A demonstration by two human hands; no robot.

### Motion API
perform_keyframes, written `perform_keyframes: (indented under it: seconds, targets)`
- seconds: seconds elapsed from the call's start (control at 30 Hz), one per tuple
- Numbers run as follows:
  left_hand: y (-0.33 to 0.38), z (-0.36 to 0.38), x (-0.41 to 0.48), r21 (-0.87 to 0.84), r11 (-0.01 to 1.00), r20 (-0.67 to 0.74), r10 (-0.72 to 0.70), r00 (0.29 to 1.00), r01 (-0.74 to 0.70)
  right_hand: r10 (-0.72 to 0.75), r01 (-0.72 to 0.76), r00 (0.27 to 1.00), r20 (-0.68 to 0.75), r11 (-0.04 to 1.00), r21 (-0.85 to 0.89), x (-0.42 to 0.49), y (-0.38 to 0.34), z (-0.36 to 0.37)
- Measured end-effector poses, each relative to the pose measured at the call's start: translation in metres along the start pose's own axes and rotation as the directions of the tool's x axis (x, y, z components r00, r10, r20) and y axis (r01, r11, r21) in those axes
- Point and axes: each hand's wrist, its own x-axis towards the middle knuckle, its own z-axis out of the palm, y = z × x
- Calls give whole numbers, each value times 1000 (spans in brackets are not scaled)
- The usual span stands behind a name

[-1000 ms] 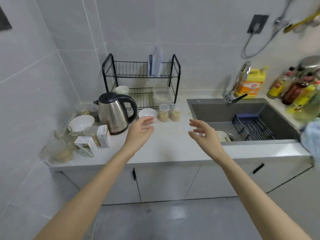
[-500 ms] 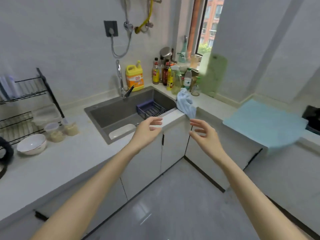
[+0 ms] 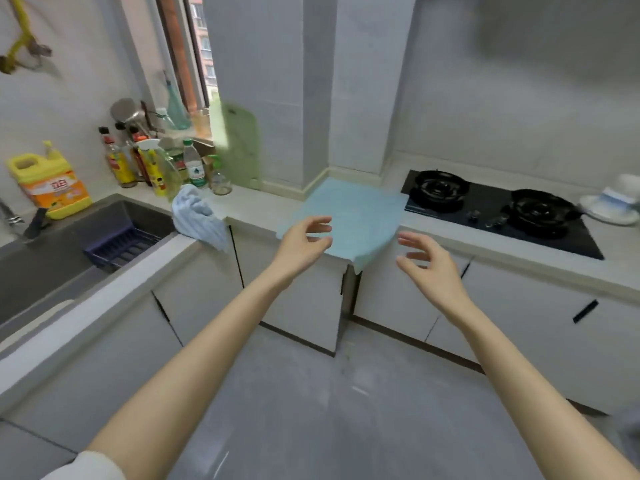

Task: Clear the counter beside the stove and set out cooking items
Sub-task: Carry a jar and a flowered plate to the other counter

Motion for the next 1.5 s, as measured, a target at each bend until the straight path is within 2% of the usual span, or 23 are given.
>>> perform_keyframes:
  seconds: [0.2,0.4,0.63,0.87,1.13,1.5]
  targets:
    - [38,94,51,-6,997,147,74,986,-74,84,-88,978,-192,996,-14,8,44,-86]
    - [69,182,105,-48,986,270,167,948,-160,134,-149,938,-319,989,-23,21,84,-152]
    - [117,297,183,-126,969,409,246,879,-213,175,-235,877,-448,969,-82,55,133,-247]
    - [171,424,248,-194,951,546,307,779,-239,231,-305,772,-592,952,-26,91,186,-343]
    - [213,559,286,-205,943,615,333,714,-264,274,-364,710,-649,931,-6,107,258,-452]
    - [255,737,308,-183,962,567,271,778,-202,291,-361,772,-565,932,-13,131,364,-621]
